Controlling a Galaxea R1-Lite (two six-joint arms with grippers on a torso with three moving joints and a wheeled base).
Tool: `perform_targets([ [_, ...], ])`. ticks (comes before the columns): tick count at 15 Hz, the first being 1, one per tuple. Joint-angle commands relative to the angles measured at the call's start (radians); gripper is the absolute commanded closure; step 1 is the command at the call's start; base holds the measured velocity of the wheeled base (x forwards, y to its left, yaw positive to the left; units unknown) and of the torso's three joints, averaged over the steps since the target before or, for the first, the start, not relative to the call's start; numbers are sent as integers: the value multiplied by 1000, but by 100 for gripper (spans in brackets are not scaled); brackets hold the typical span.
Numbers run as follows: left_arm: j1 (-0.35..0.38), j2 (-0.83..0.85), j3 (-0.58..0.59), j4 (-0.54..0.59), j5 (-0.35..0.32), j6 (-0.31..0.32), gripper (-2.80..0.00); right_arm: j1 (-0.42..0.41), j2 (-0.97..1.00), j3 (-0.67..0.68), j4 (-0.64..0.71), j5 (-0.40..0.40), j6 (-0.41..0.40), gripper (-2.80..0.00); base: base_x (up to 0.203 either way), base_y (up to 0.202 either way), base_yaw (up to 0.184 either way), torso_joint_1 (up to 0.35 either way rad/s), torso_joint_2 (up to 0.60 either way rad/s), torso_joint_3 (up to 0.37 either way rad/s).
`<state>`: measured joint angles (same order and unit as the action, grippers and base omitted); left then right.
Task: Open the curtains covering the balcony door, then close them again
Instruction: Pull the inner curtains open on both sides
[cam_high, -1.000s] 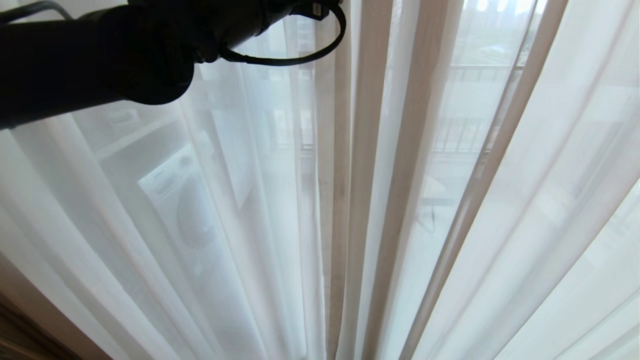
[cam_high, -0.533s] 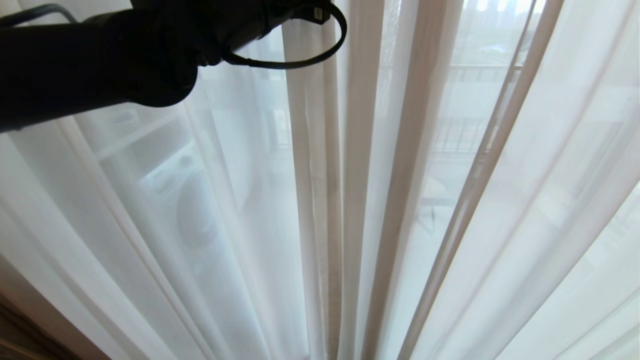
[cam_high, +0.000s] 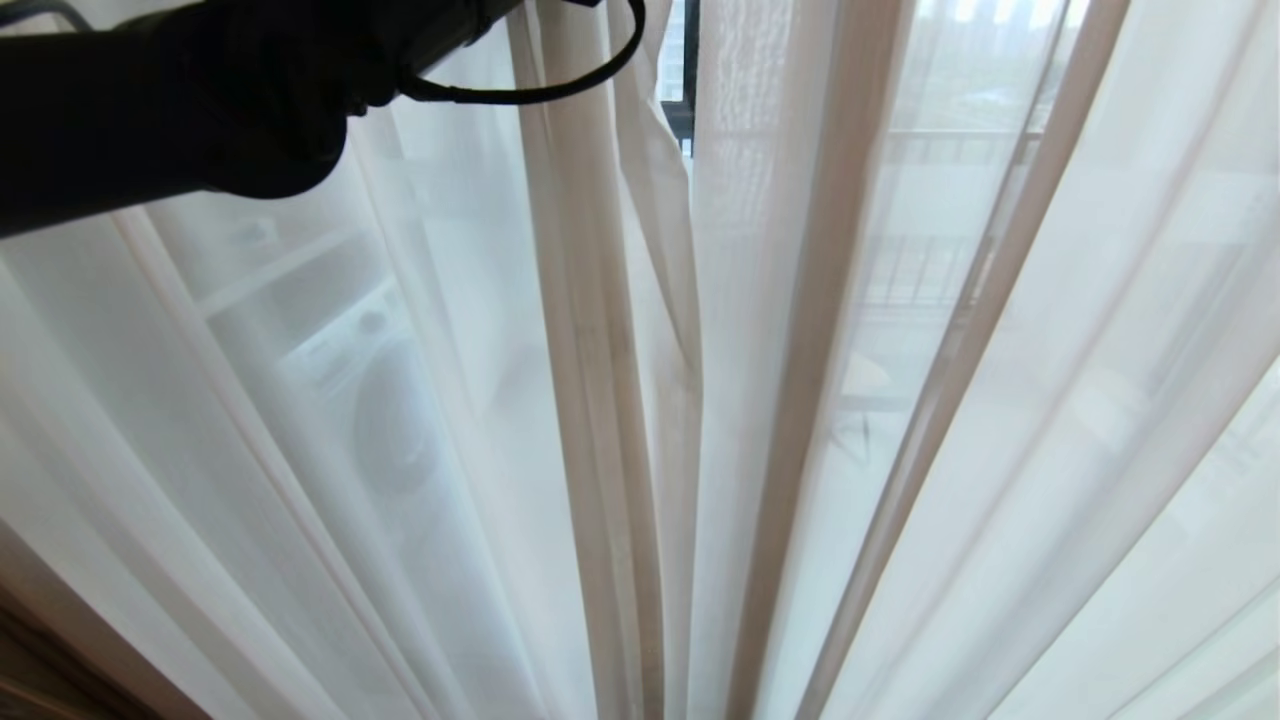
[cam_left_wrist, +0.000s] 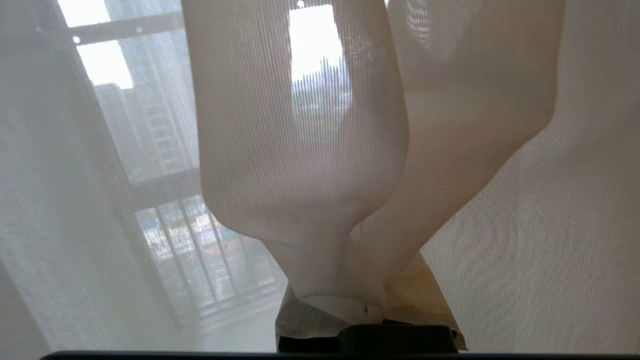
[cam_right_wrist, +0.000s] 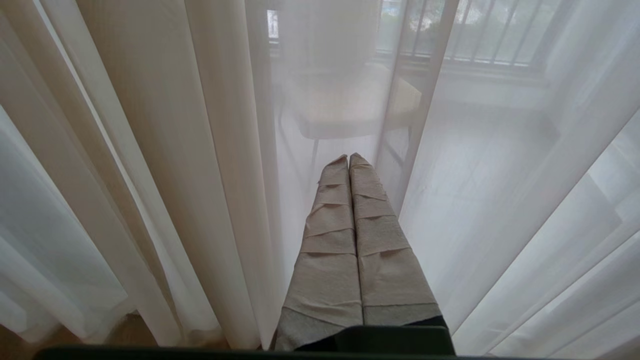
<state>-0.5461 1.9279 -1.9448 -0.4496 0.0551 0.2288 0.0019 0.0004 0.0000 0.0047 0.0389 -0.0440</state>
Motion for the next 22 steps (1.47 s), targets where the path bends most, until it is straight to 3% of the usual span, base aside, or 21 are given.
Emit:
perform_targets([
  [1,27,-28,56,-82,3,-1,0,0,0,0,0,1,0,0,0,0,0,0,0,0],
  [11,197,-243,363,-142,18,-25,0,1,0,0,0,1,0,0,0,0,0,0,0,0],
  [14,289,-266,380,-140,16,-30,0,0,0,0,0,1,0,0,0,0,0,0,0,0],
  [18,414,-283,405,-134,8,-94,0,0,0,0,0,1,0,0,0,0,0,0,0,0],
  [22,462,-282,408,-133,6,-117,0,0,0,0,0,1,0,0,0,0,0,0,0,0],
])
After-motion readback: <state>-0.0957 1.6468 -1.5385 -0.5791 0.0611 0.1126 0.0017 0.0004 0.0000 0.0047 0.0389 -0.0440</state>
